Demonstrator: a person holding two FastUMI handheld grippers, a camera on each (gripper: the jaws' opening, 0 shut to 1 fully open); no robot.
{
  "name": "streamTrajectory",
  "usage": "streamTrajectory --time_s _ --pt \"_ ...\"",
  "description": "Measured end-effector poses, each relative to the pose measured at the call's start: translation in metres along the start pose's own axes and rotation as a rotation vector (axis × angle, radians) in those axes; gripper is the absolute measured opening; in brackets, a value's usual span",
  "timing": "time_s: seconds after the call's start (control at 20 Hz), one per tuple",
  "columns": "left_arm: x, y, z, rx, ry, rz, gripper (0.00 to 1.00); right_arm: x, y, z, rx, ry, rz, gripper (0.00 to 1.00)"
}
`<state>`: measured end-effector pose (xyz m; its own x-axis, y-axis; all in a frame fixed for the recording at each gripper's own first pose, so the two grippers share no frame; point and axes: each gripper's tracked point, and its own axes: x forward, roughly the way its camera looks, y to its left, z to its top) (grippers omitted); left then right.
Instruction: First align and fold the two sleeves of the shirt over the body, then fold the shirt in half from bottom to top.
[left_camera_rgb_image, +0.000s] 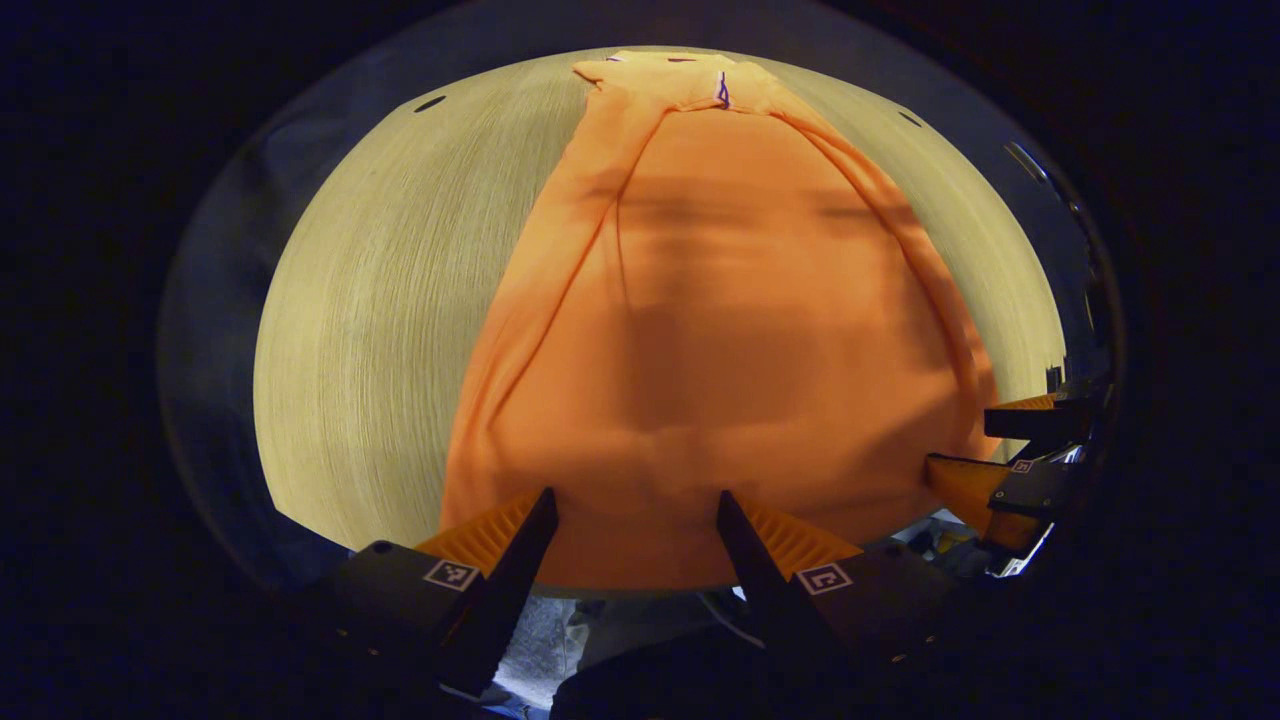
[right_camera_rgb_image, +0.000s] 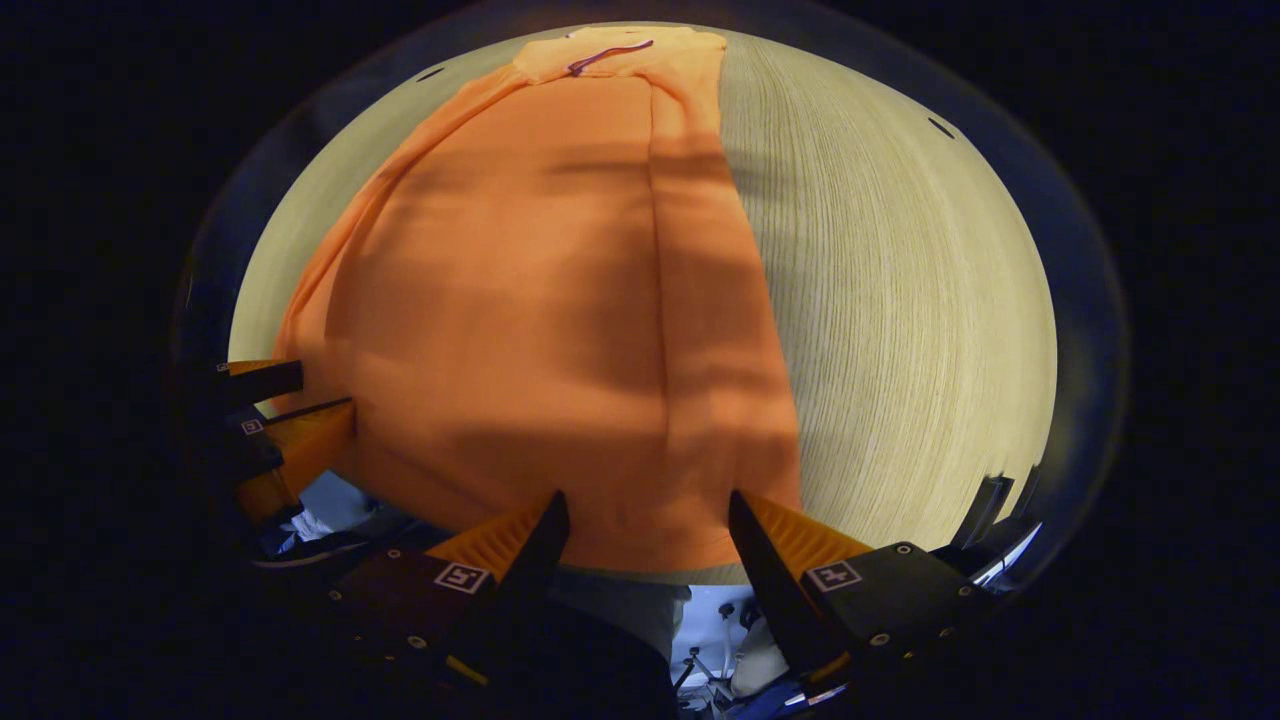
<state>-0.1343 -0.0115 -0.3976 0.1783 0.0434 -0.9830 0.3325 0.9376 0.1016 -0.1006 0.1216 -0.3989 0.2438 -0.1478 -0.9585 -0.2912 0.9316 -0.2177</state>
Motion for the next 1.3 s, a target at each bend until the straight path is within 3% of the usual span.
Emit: streamTrajectory --time_s 0.05,0.15,0.35,0.4,0.5,0.6,1.05,1.3 --pt "0.0 -0.001 0.0 -0.004 -0.006 0.0 0.98 -0.001 -0.001 0.0 0.003 -0.002 0.0 0.98" --pt "-0.001 -0.003 0.0 -0.002 -0.012 -0.003 0.97 -0.001 -0.002 0.001 0.005 0.0 0.001 0.86" --pt "0.0 -0.01 0.005 0.028 -0.04 -0.028 0.74 -0.001 -0.001 0.005 0.011 -0.015 0.007 0.47" --pt "0.0 -0.013 0.009 0.014 -0.052 -0.059 0.43 -0.002 0.002 0.005 0.032 -0.019 0.028 0.14" --pt "0.004 -0.019 0.008 -0.068 -0.068 -0.115 0.03 -0.003 0.007 0.007 0.075 -0.032 0.076 0.07" --pt "0.003 -0.026 0.014 -0.094 -0.074 -0.172 0.01 -0.002 0.006 0.009 0.081 -0.072 0.083 0.04" --pt "-0.01 -0.019 0.025 -0.069 -0.121 -0.17 0.01 -0.019 0.004 0.02 0.087 -0.157 0.102 0.01" --pt "-0.036 -0.018 0.072 -0.094 -0.23 -0.196 0.01 -0.046 -0.003 0.056 0.107 -0.262 0.101 0.0"
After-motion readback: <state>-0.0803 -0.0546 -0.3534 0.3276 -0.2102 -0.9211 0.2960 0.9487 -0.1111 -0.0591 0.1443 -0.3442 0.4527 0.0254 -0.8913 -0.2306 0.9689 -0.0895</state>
